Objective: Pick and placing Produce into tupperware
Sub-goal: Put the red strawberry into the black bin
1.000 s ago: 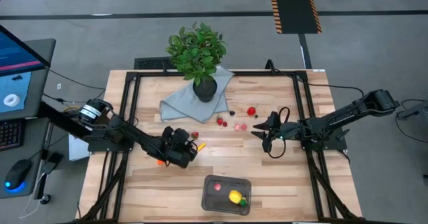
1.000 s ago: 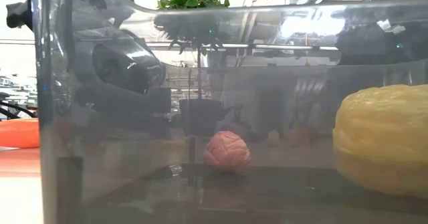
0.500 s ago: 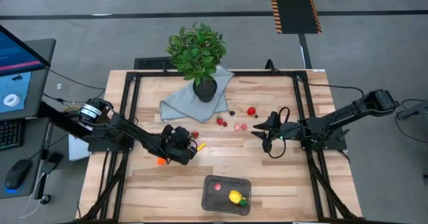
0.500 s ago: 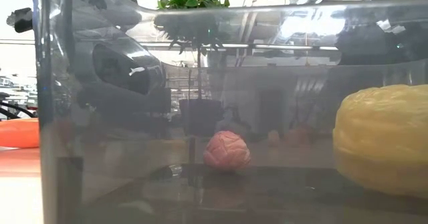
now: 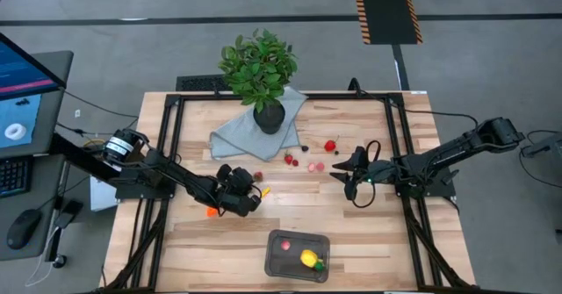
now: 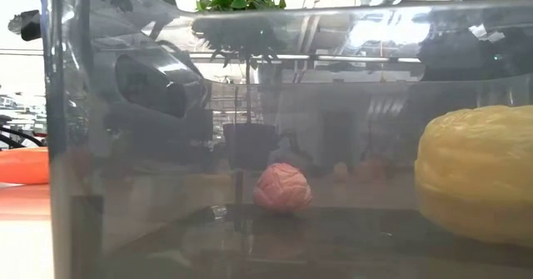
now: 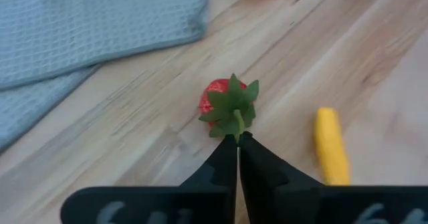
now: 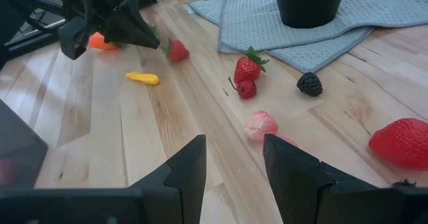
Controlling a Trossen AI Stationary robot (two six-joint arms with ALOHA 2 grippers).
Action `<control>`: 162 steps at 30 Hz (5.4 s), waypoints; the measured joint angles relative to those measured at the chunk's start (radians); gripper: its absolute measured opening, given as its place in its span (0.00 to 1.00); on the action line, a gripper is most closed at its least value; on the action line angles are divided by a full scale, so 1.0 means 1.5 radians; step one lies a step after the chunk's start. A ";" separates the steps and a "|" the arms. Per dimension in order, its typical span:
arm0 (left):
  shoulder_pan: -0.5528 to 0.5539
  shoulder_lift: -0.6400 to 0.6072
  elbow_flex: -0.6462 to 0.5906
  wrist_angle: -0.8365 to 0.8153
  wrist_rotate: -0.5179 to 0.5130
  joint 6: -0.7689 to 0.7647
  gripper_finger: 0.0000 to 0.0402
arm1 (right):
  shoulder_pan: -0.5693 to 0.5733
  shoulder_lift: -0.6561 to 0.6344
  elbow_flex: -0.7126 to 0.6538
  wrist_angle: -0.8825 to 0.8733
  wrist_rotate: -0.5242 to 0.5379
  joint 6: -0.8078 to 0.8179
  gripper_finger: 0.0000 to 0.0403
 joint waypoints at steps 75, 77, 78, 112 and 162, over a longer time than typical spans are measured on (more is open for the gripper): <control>0.036 -0.039 0.155 -0.001 0.345 0.238 0.57 | 0.008 0.000 0.000 -0.010 -0.001 0.013 0.42; 0.046 -0.025 0.154 0.000 0.346 0.238 0.56 | 0.008 0.000 0.000 -0.010 -0.001 0.013 0.42; 0.051 -0.018 0.153 -0.002 0.353 0.238 0.56 | 0.008 0.000 0.000 -0.009 -0.001 0.013 0.42; 0.074 0.063 0.158 0.104 0.454 0.312 0.55 | 0.007 0.000 -0.001 -0.012 -0.001 0.012 0.42; 0.088 0.175 0.208 0.117 0.495 0.333 0.32 | 0.007 0.000 0.000 -0.020 0.000 0.012 0.42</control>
